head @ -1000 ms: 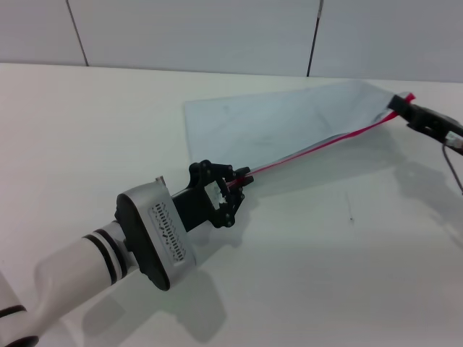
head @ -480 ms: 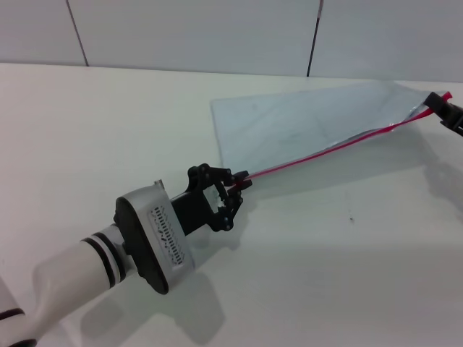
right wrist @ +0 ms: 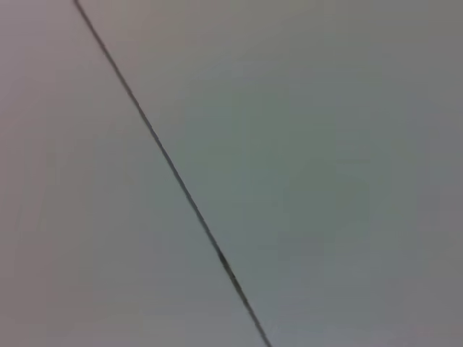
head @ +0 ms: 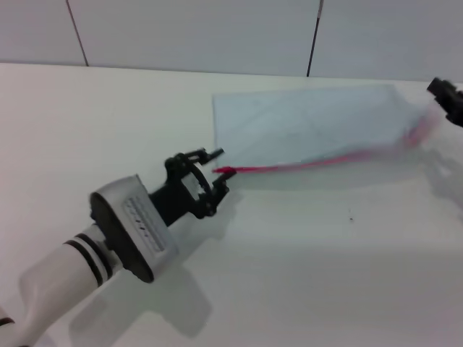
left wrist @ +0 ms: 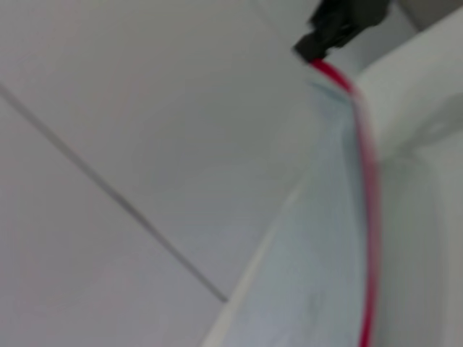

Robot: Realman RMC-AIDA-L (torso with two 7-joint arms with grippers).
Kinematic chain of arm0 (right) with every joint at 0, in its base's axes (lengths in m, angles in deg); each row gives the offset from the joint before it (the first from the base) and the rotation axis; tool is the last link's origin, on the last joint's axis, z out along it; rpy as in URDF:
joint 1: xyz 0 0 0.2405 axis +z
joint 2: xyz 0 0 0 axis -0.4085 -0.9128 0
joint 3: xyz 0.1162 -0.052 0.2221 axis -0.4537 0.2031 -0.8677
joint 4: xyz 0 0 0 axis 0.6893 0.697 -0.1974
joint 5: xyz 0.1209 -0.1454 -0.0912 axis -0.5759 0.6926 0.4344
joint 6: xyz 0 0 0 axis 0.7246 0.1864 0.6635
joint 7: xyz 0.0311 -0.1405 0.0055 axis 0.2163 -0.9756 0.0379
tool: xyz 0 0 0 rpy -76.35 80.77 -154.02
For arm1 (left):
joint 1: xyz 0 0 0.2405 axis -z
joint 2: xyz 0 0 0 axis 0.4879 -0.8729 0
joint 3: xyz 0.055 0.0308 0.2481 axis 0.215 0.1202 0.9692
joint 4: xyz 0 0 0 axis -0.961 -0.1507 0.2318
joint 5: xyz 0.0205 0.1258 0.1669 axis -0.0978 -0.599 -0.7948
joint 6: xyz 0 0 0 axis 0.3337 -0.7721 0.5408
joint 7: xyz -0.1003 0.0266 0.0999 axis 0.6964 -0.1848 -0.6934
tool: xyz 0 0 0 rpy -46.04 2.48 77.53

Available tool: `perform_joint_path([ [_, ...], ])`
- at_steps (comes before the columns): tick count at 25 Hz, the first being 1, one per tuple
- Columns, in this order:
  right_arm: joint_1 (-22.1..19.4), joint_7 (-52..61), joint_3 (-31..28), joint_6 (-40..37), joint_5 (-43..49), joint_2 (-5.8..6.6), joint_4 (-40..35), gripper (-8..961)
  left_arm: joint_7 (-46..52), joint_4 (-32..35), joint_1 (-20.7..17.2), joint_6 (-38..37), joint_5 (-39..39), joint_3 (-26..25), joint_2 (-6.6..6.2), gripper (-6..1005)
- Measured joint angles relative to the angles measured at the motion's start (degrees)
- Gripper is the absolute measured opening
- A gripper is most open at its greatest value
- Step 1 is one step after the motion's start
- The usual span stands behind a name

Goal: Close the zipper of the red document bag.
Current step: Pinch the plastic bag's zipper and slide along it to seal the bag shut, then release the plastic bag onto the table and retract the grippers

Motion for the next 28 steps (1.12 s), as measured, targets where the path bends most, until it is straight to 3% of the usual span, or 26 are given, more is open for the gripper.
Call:
perform_joint_path([
  [10,-5.0,-27.8,-0.1,-8.0,-13.1,-0.23,7.6,406,8.6,1.8,-3.2,-11.1,2.6,-4.4,-0.52,441],
  [13,-5.6,-35.6,-0.1,-9.2,-15.2,-0.25,10.8,500,12.7,2.6,-4.1,-14.8,6.3,-4.5,-0.66,441],
  [20,-7.6,-56.5,-0.1,-14.4,-22.2,-0.42,19.2,525,26.6,8.5,-6.5,-25.1,12.7,-4.5,-0.75,442],
  [28,-8.6,-62.5,-0.1,-17.5,-25.8,-0.50,22.2,526,41.6,12.6,-7.3,-28.1,16.6,-5.5,-1.20,444],
])
